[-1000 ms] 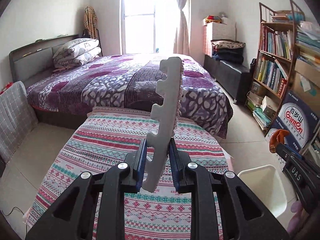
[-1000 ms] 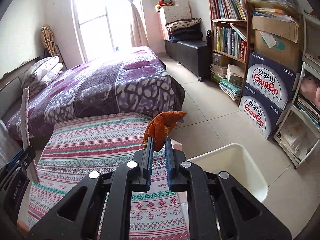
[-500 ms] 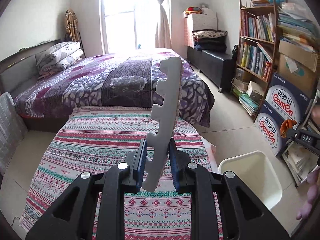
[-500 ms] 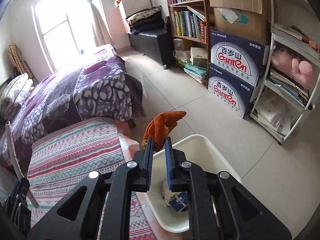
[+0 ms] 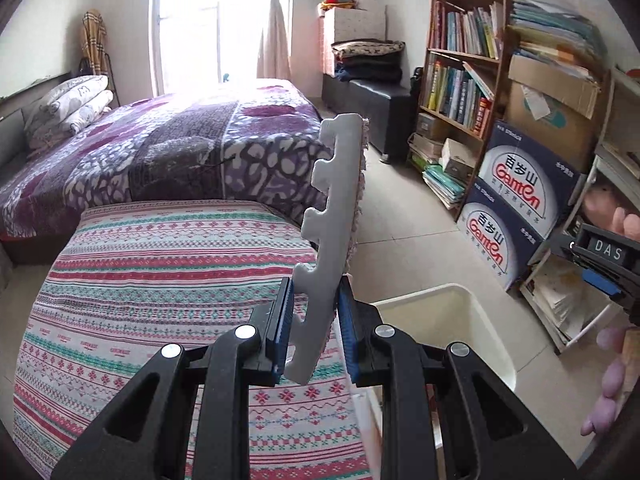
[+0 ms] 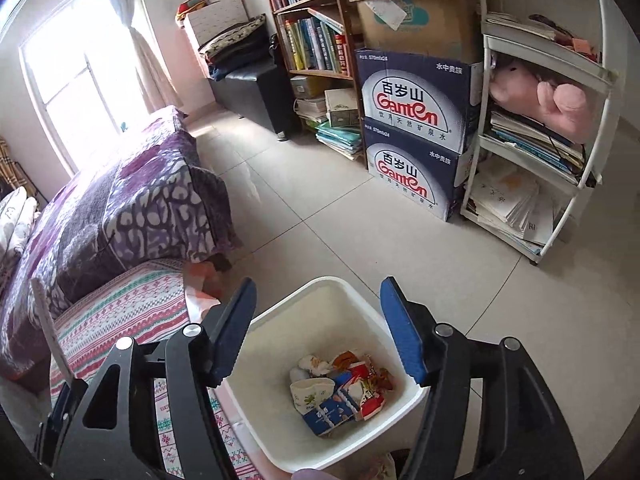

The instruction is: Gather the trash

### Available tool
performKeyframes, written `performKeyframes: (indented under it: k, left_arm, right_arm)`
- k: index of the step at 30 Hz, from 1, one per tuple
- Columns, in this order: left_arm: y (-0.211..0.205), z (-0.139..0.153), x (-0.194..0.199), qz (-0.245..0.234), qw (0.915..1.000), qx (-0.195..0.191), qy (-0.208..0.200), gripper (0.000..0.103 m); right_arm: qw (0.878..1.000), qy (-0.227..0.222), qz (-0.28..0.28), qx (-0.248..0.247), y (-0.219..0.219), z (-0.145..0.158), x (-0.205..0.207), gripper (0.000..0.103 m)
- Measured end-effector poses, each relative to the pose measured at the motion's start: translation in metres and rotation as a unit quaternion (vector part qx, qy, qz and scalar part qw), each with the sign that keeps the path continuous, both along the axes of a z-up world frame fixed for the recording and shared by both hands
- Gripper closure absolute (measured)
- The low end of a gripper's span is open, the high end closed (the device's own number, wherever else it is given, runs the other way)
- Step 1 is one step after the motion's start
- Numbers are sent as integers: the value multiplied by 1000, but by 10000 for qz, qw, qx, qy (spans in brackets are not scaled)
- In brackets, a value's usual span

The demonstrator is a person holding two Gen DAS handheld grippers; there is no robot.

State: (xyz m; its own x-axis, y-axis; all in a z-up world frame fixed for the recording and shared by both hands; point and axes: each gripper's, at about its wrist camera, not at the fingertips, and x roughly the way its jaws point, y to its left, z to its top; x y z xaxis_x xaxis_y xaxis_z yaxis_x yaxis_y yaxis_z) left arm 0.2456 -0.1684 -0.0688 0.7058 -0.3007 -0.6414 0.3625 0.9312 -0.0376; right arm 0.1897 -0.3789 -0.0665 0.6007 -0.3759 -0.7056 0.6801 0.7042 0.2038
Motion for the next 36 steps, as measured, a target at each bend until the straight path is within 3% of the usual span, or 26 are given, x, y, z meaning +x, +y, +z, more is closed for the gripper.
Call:
performKeyframes:
  k: [6,10,11,13,17,20,24,28,31,34,36]
  left_arm:
    - [-43,-14,-6,-480,9986,7,237,80]
    - [-68,-24,-5,-918,9938,-234,574,78]
    - [-73,-27,-3,-1051,9913,-336,723,75]
    - [-79,-32,0,-1143,9867,-574,1004,45]
    - [-77,-32,-2,-1126,9835,-740,1207,44]
    - [-65,-16,-14,-1002,9895,-545,888,38]
    - [-35,9,-37,-594,9975,-266,271,21]
    - [6,37,-68,32,9979,92,-645,10]
    - [40,61,-91,625,9861,416,-1479,7]
    - [72,84,-116,1217,9653,728,-2192,7]
    - [94,96,-130,1459,9592,715,-2314,7]
  right_arm:
    - [9987,-180,-414,217,-30,2,-18,35]
    - [9975,-278,-618,175,-42,6,-29,31]
    - [9973,-306,-648,171,-44,6,-32,30]
    - [9968,-361,-701,159,-48,8,-36,27]
    - [9954,-552,-783,74,-51,16,-46,20]
    - [9946,-678,-765,-171,-43,27,-52,14]
    - [9930,-837,-620,-563,-21,41,-62,7]
    - [9924,-863,-352,-805,9,50,-74,7]
    - [9930,-798,-140,-862,33,49,-84,7]
    - [9911,-849,158,-1017,61,52,-96,7]
    - [9899,-799,382,-1106,83,53,-104,7]
